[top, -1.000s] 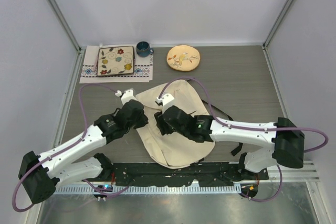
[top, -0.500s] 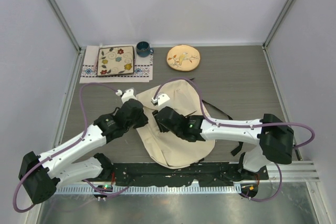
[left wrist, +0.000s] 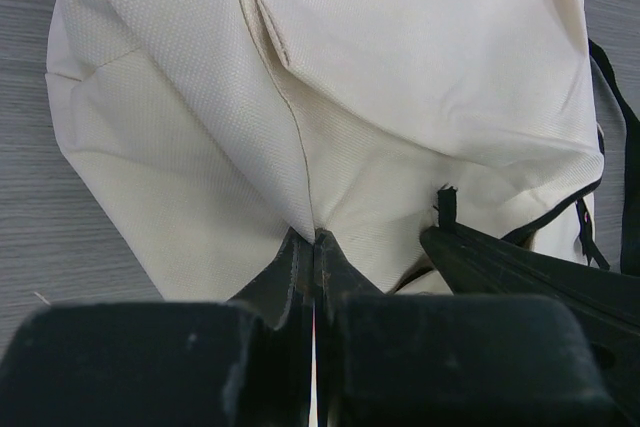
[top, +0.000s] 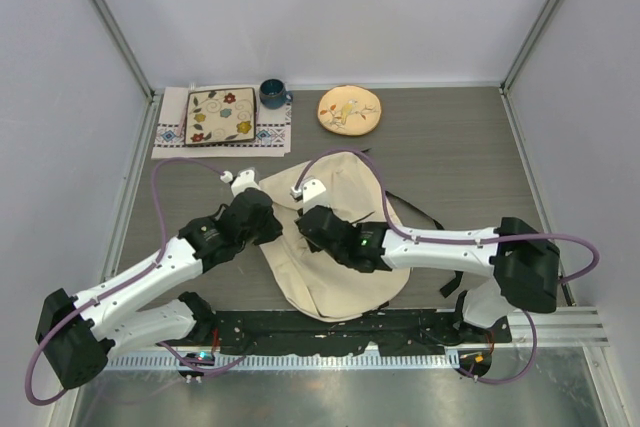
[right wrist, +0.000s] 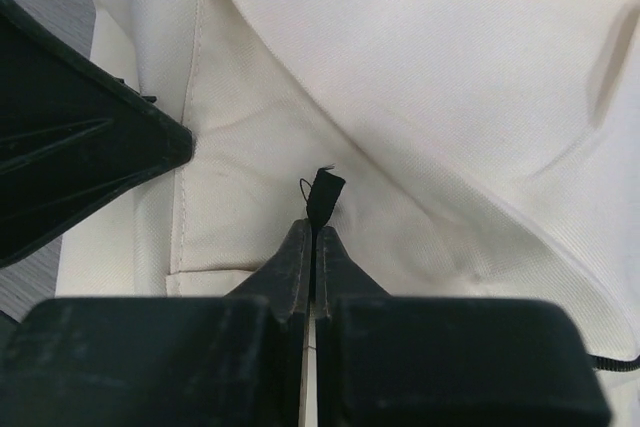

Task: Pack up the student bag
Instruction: Zip the student bag at the center of the board.

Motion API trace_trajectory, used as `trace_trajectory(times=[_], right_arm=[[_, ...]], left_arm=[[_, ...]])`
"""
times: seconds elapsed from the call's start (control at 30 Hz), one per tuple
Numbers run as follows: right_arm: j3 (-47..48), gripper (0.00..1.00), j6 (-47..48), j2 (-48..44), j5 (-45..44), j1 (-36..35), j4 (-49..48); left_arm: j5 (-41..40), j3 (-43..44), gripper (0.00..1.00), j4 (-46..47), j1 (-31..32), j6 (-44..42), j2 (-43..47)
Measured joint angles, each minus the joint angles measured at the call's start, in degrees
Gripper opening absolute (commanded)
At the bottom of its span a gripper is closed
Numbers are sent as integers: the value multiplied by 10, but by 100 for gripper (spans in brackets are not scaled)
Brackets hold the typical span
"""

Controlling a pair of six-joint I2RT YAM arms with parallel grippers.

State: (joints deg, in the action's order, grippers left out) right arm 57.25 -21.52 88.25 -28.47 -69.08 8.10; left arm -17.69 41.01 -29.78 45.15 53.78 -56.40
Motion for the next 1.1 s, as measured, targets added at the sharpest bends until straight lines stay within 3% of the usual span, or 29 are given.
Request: trace_trajectory(times=[0.63, 1.1], right_arm=[[-97, 1, -92, -100, -75, 4, -33], [-146, 1, -129, -146, -76, 59, -31]], left_arm=[[39, -12, 0, 8, -30, 0, 19], [85, -26, 0, 5, -84, -19, 40]])
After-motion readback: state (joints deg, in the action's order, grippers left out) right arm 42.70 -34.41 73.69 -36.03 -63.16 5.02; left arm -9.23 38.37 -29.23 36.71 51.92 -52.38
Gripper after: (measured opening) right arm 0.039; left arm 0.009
